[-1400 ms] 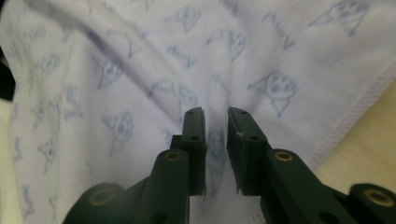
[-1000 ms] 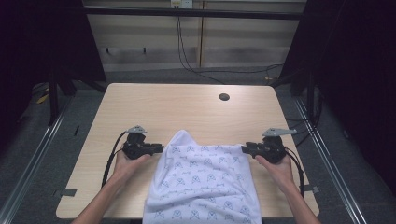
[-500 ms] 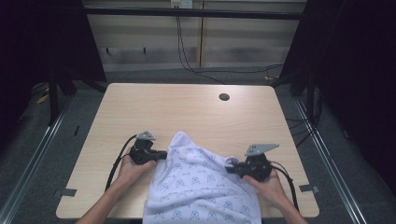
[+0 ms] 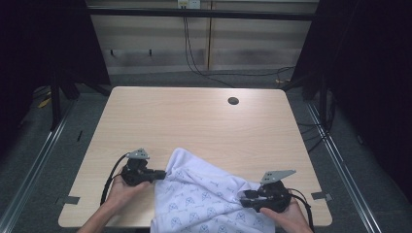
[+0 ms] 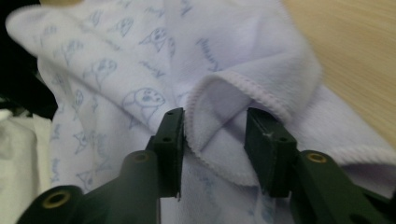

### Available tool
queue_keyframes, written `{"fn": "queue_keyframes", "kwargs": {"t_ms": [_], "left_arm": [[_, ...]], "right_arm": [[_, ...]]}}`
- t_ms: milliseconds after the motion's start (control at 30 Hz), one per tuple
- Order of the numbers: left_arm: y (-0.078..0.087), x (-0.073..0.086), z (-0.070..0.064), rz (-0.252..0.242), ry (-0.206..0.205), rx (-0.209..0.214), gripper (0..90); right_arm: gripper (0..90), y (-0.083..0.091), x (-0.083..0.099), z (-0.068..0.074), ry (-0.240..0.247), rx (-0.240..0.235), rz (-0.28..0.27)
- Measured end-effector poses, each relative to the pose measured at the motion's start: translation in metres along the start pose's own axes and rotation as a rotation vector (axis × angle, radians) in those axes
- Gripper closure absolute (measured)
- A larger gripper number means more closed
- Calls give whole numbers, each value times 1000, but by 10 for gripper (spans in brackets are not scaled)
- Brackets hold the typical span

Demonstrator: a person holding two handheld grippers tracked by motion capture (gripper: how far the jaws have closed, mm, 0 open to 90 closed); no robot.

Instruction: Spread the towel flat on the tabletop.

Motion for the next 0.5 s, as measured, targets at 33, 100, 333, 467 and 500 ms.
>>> {"fn": "queue_keyframes", "kwargs": {"t_ms": [33,100,333,467,500], "left_arm": [[2,2,-2,-2,5,10,867],[8,2,-2,-29,17,22,843],[11,-22,31,-153,83,-32,778],[8,-36,47,-184,85,-83,776],[5,-39,51,-184,95,-93,776]], "right_arm": [[559,3,0,-3,-19,4,-13],[531,8,0,-8,-48,3,-40],[496,26,-12,-20,-89,44,-154],[531,38,-19,-30,-112,65,-220],[545,38,-20,-34,-132,83,-224]]}}
Point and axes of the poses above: each handheld gripper's, and its own axes: y roughly backward along the jaws, x roughly out of its underside, z roughly to its left, the point moved 4 cm from there along -y, roughly forward along the jaws, and after that the axes turned 3 degrees about x, right-handed, at the moved point
